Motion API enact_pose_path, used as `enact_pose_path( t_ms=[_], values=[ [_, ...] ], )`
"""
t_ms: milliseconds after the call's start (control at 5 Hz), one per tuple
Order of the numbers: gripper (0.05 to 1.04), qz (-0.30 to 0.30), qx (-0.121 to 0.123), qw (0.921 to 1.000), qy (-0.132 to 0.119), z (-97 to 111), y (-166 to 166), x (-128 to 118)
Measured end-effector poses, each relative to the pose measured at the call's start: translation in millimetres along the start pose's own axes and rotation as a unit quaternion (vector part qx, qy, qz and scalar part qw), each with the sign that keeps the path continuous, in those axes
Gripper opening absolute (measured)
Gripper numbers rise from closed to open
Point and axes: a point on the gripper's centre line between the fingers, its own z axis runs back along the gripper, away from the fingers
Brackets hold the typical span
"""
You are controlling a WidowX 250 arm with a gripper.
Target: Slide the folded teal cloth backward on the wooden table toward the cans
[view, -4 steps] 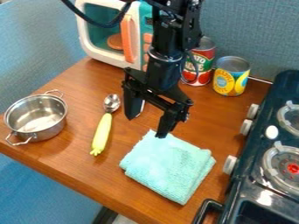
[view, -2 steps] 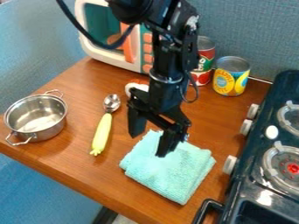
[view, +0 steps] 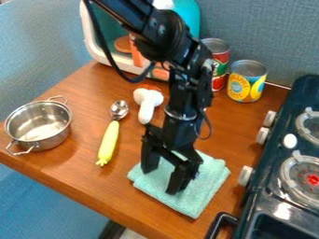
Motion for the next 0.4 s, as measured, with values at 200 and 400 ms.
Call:
enact_pose_path(
  t_ms=[200,400],
  values=[
    [1.001,0.005,-0.008,0.9999,0.012,-1.9,1.4,5.4],
    [1.001,0.014,-0.014,0.9997,0.017,-2.3,3.7,9.9]
  ],
)
